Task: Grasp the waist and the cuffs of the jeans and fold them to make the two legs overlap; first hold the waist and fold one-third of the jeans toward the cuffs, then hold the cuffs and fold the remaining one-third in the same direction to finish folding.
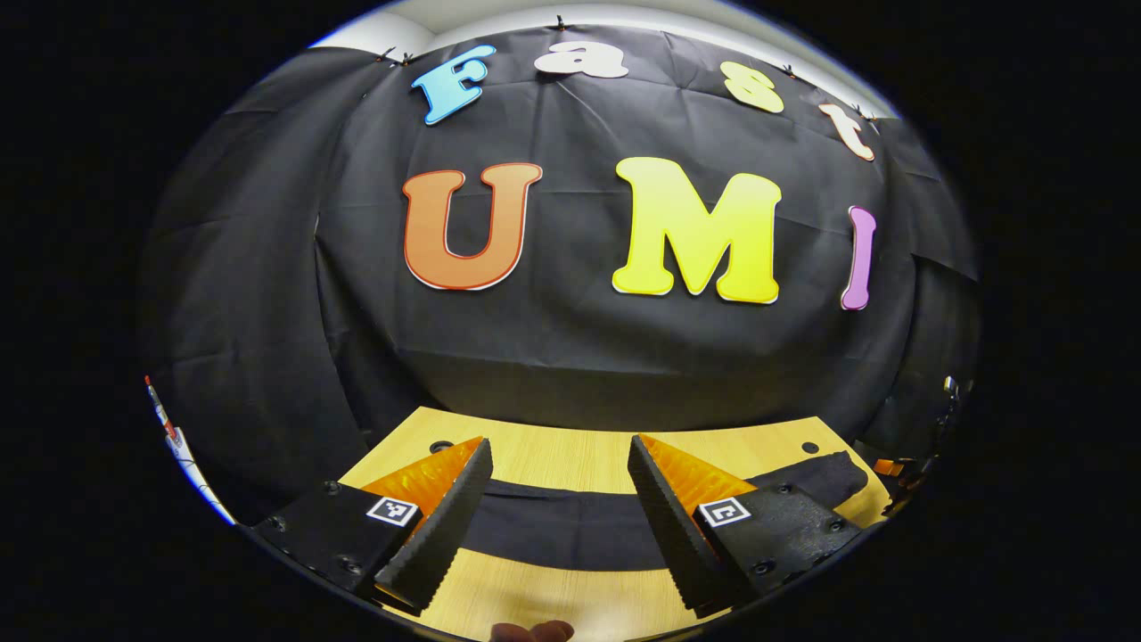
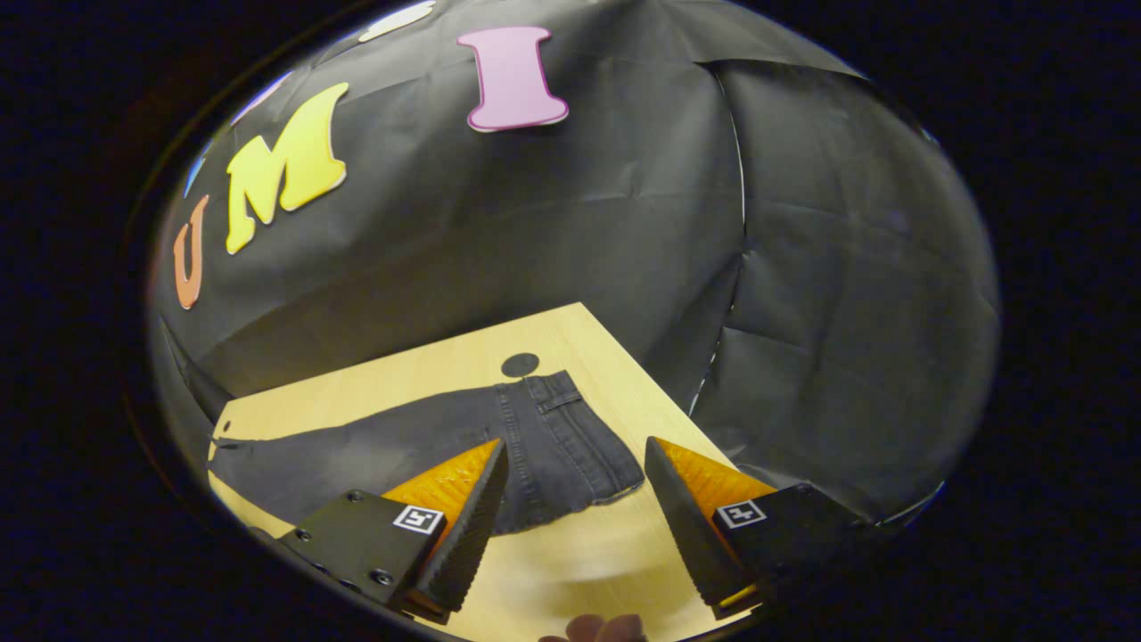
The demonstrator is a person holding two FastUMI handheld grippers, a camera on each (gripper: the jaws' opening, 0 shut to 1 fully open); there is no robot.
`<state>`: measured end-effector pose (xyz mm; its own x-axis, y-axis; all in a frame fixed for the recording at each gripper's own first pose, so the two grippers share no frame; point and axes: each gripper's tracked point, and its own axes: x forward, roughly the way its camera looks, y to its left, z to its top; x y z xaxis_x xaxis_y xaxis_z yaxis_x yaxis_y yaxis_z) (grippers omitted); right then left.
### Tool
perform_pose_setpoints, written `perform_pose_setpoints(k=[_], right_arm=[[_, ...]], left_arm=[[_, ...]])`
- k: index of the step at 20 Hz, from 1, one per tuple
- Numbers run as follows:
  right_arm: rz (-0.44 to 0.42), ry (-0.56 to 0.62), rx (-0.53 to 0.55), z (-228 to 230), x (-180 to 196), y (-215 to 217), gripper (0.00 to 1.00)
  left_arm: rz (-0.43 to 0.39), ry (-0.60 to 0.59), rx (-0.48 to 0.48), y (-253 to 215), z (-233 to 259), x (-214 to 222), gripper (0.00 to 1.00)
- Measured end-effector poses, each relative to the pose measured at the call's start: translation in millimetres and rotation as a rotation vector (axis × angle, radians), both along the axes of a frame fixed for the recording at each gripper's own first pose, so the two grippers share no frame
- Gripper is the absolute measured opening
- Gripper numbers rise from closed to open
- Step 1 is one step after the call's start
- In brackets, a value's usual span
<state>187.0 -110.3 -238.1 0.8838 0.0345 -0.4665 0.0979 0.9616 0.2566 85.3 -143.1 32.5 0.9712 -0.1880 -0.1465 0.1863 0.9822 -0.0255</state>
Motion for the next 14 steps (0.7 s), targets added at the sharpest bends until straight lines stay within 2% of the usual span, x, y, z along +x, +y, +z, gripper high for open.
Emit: perform_pose_setpoints(k=[5,9,11,12,13,14], right_arm=[[0.023,0.057,0.026,-44,34,-1,0.95],[0.021,0.117,0.080,-71,41,2,0.96],[0.022,0.111,0.065,-73,41,2,0.95],[0.029,0.110,0.060,-72,41,3,0.90],[0.049,0.122,0.101,-73,39,14,0.90],[0.022,0.130,0.111,-71,38,15,0.76]], left_arm=[[0.030,0.035,0.006,-9,-9,-6,0.98],[0.051,0.069,0.005,-12,-16,-13,0.99],[0.057,0.083,0.003,-11,-22,-18,0.99],[0.064,0.084,-0.001,-9,-23,-19,0.99],[0.064,0.088,-0.012,-9,-24,-20,0.99],[0.066,0.099,-0.022,-8,-29,-23,0.99]])
